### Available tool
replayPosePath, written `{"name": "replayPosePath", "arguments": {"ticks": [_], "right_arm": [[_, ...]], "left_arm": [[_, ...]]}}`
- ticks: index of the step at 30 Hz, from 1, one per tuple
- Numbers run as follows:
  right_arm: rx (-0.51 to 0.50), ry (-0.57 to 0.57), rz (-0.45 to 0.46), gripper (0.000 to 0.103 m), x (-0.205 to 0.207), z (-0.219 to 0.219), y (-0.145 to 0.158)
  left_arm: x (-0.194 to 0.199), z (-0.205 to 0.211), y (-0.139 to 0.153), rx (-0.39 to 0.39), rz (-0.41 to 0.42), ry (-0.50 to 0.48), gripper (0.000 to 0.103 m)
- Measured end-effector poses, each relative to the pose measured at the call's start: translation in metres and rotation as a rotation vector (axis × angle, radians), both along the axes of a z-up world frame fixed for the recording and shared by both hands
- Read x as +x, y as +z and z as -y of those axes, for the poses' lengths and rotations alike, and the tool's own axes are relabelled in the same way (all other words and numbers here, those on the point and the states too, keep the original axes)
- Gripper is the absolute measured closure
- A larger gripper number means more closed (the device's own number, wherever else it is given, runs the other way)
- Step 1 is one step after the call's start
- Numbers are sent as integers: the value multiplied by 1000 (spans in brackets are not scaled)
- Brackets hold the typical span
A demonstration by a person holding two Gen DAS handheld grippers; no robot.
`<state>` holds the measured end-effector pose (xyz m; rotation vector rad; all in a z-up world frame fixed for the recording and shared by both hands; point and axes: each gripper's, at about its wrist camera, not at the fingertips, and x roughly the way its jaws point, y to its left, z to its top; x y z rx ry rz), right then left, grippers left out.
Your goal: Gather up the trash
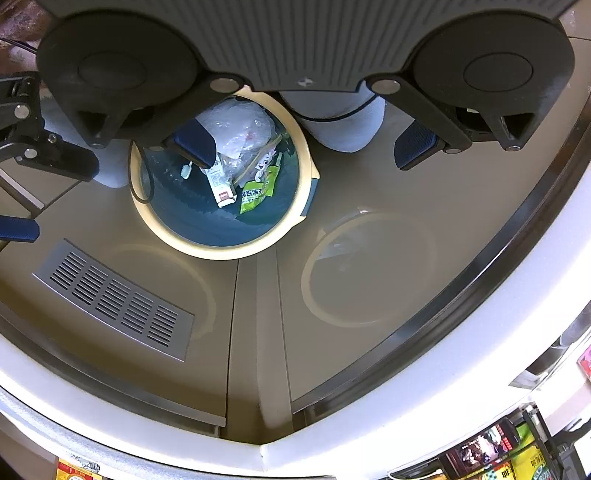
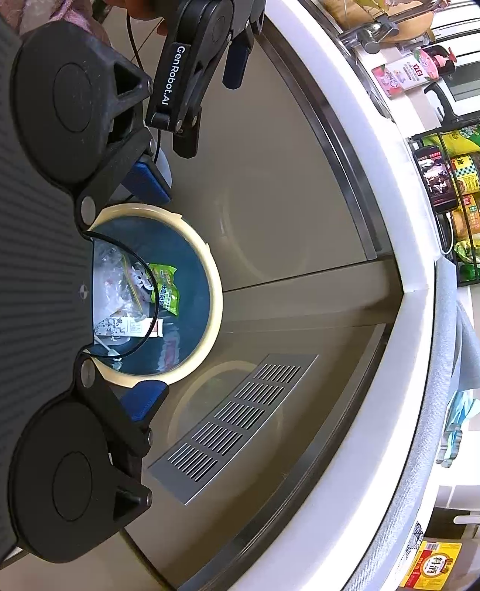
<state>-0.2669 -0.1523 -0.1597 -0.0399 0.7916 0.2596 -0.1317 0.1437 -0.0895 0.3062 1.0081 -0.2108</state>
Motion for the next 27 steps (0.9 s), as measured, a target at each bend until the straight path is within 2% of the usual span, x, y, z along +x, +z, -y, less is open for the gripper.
{"name": "replayPosePath", "arguments": {"ticks": [10,14,20,27], "right_arm": [[16,15,45,0,1,5,8],[47,26,51,0,4,8,20],[112,-4,126,0,14,22,63],[173,-107,291,0,47,49,116]], "left_arm": [[8,1,17,-8,43,-4,0],[14,4,30,-8,85,-10,0],[26,6,63,-5,193,-20,0],[46,10,101,-53,274,-14,0]]}}
